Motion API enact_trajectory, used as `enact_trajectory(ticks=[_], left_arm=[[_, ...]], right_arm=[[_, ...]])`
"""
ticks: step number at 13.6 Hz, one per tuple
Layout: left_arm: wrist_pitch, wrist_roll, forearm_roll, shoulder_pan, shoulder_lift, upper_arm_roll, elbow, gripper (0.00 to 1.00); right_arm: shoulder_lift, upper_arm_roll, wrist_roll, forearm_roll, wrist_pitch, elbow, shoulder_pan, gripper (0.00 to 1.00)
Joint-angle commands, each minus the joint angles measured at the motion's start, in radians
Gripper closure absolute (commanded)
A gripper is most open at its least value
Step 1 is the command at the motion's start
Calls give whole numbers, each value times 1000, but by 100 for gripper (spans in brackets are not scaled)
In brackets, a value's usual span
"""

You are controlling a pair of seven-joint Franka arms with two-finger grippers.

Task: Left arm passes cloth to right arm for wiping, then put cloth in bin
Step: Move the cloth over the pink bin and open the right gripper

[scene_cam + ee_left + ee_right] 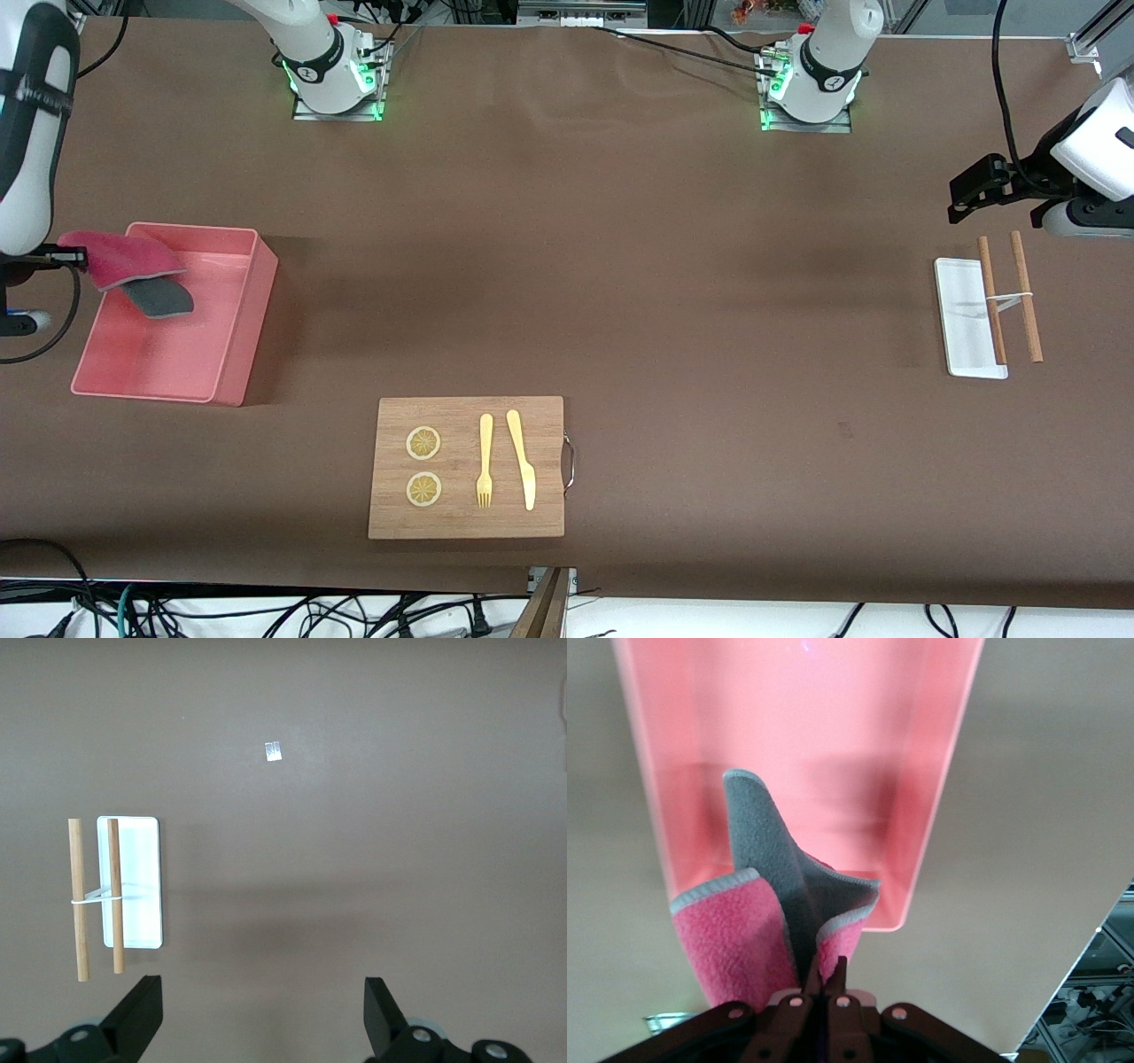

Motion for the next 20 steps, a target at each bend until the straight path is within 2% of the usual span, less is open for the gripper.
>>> enact_trajectory(ticks=[1, 5, 9, 10, 11, 20], left_arm=[[-35, 20, 10, 2, 3, 4, 29, 0], [-35, 22, 10, 2, 3, 7, 31, 0], [-40, 20, 10, 2, 3, -4, 33, 0], [-40, 20, 10, 2, 3, -4, 33, 0], [-41, 20, 10, 2, 1, -4, 33, 0], [-64, 20, 12, -7, 7, -4, 55, 0]], right_arm=[[70, 8, -29, 1, 60, -11, -21, 100], [135, 14, -29, 72, 162, -65, -20, 100], [172, 39, -30, 101, 265, -106, -40, 100], [175, 46, -24, 106, 275, -111, -40, 55], [175, 48, -19, 107, 276, -103, -41, 1], [162, 46, -29, 149, 263, -71, -40, 0]])
